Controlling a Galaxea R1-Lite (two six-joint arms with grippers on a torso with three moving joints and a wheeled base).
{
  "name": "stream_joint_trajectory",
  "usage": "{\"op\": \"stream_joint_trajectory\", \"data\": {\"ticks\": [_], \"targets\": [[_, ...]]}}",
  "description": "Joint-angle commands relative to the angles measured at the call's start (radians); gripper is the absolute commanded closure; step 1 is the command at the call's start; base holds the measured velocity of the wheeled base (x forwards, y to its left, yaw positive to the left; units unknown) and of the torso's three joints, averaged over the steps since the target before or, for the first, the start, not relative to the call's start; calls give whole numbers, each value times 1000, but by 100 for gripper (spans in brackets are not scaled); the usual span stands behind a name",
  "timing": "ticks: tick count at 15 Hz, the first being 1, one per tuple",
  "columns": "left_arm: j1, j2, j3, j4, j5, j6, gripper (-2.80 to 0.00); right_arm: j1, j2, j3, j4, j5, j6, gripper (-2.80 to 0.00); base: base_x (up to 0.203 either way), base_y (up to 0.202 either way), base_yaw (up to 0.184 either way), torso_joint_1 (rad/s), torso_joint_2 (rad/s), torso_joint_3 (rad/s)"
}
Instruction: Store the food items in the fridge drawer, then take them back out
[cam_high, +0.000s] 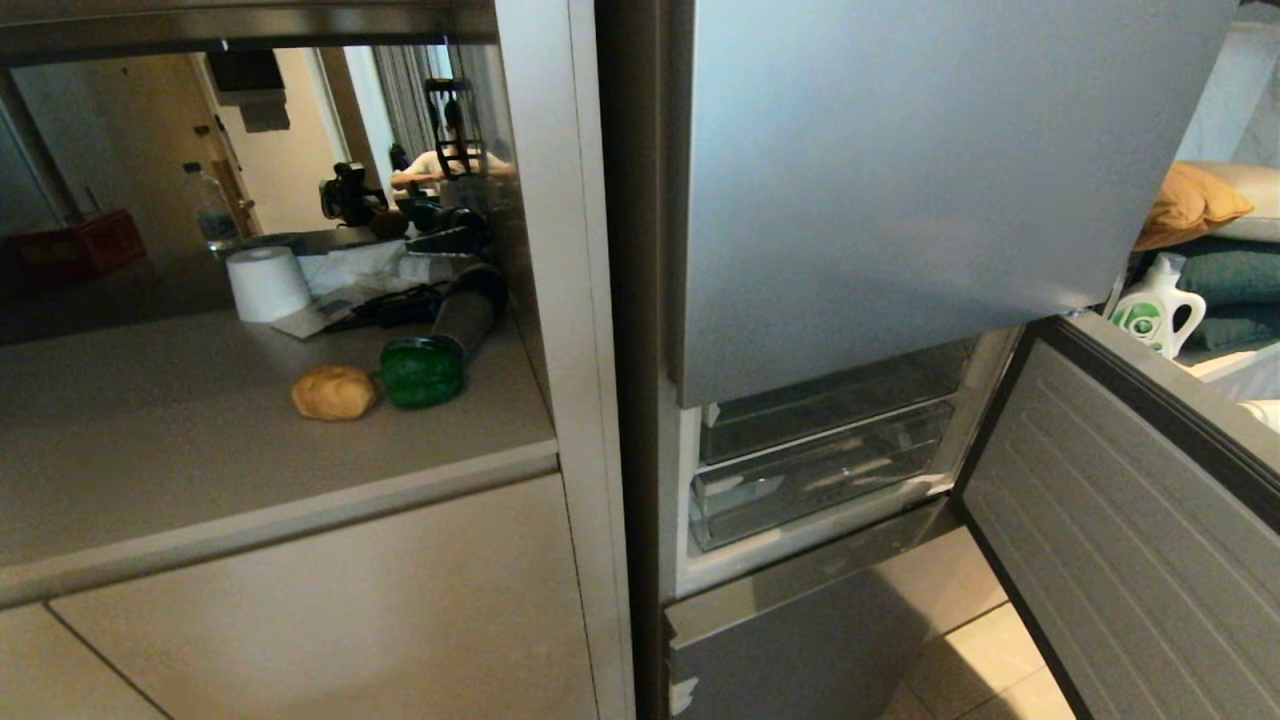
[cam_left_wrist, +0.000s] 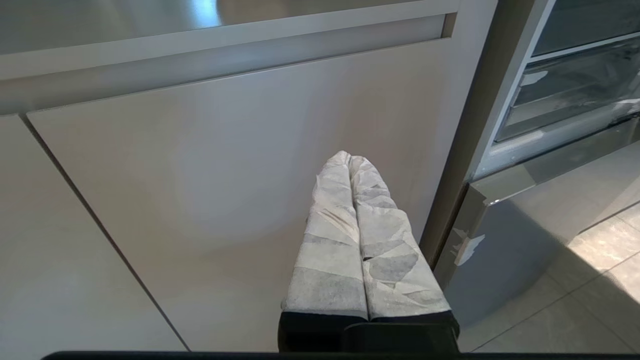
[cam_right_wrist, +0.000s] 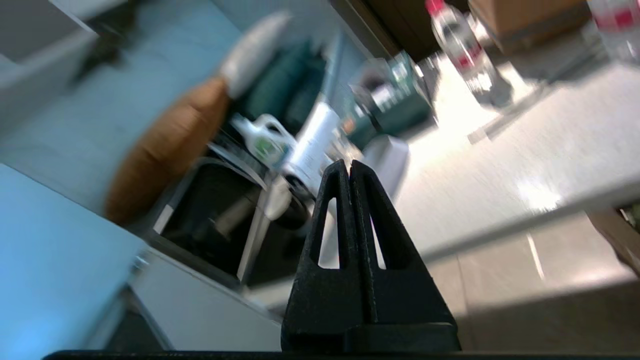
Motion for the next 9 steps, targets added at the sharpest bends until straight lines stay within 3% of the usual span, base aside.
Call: {"op": "stream_joint_trajectory", "data": {"ticks": [1, 4, 7, 9], "targets": [[0, 0, 0, 0, 0, 0, 0, 0, -15, -22, -12, -5, 15, 0, 0, 0, 0, 0, 0, 0], [0, 0, 0, 0, 0, 0, 0, -11, 23, -80, 22, -84, 10, 0, 0, 0, 0, 0, 0, 0], [0, 0, 0, 0, 0, 0, 0, -8, 70, -255, 202, -129, 15, 0, 0, 0, 0, 0, 0, 0], [0, 0, 0, 0, 0, 0, 0, 100, 94, -405, 357, -160, 14, 0, 0, 0, 0, 0, 0, 0]]}}
